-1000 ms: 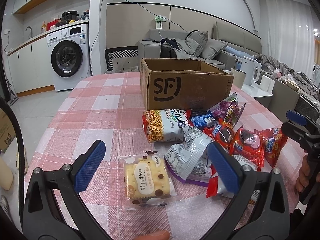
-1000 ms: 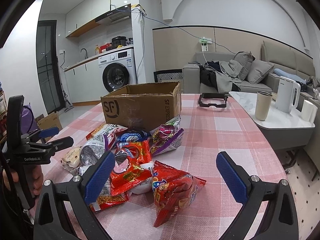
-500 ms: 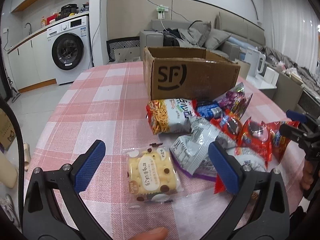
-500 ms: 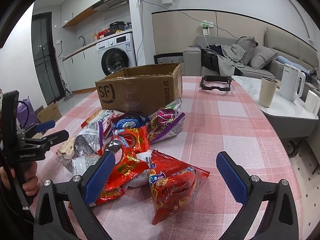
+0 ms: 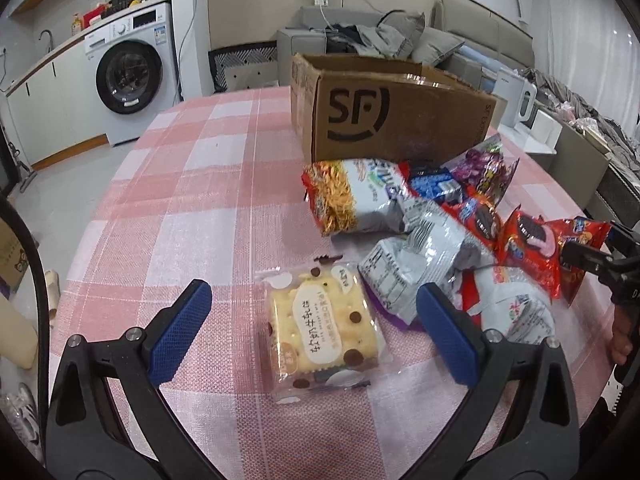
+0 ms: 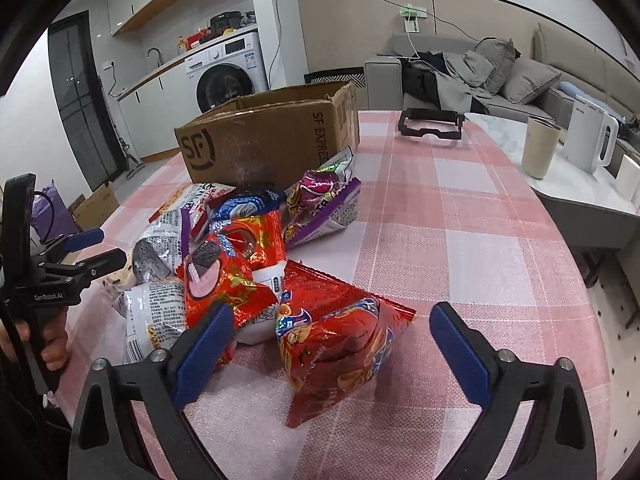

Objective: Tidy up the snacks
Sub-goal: 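Grasp the yellow pastry pack with the left gripper while the right gripper grasps the red biscuit bag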

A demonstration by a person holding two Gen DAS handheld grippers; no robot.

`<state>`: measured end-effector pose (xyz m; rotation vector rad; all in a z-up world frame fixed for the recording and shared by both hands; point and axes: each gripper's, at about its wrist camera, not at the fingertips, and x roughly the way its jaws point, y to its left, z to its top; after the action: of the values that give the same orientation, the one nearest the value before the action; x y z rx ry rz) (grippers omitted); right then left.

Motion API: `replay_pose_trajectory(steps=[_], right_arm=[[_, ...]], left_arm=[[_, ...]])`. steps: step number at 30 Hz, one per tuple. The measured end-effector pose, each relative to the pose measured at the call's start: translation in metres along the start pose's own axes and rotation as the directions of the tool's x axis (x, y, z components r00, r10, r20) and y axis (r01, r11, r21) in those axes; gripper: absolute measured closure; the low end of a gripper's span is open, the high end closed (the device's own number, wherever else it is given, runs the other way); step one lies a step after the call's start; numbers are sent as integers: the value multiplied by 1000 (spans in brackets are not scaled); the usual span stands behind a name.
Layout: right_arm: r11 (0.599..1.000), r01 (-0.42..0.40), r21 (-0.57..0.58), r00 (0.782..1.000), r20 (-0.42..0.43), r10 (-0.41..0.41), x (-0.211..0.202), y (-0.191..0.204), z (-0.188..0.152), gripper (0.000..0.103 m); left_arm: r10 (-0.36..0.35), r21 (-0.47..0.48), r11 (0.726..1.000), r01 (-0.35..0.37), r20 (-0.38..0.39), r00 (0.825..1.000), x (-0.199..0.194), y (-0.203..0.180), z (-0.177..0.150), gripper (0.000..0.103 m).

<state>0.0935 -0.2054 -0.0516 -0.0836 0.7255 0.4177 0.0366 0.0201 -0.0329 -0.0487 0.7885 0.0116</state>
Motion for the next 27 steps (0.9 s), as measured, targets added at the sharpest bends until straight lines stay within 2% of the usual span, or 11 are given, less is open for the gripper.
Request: replay_pose_trajectory(steps=[1,4,9,13,15,17,21,23,25,26,27], right_arm=[[1000,-2,2,1000,-10,2,1,-1,0,14],[1000,-7,18,1000,-29,7,5,-4,-1,17],[1000,-4,17,999,-41,5,10,-4,-1,22],[1000,1,11,998,-58,0,15,-3,1,24],[1000,3,11,998,-58,-2,15,-3,1,27],[1000,9,11,998,-63,-9,15,-3,1,29],[999,5,32,997,-79,-2,14,-6,-1,30],[999,0,41,997,-83,4,14,-8,-3,33],[999,-5,48,997,-74,9,11,-8,-4,41],[999,-2,47,998,-69,5,9,-8,-5,50],[999,2,47,998,-64,1,7,-9,-5,53]], left_arm=[[-4,-2,1000,4,-10,1000,2,1,-1,3],[-6,-19,1000,5,-48,999,10,4,-2,7],[-24,-46,999,18,-120,992,26,10,-4,24],[-9,-14,1000,7,-122,993,31,7,-3,32],[-8,0,1000,8,-120,993,31,4,-3,43],[-9,3,1000,9,-118,993,31,4,-3,47],[-26,-14,1000,25,-111,993,29,8,-3,48],[-35,-21,999,33,-107,994,29,10,-3,48],[-38,-25,999,36,-100,994,28,11,-2,48],[-39,-26,999,37,-96,995,26,11,-2,48],[-40,-28,999,38,-93,995,26,11,0,48]])
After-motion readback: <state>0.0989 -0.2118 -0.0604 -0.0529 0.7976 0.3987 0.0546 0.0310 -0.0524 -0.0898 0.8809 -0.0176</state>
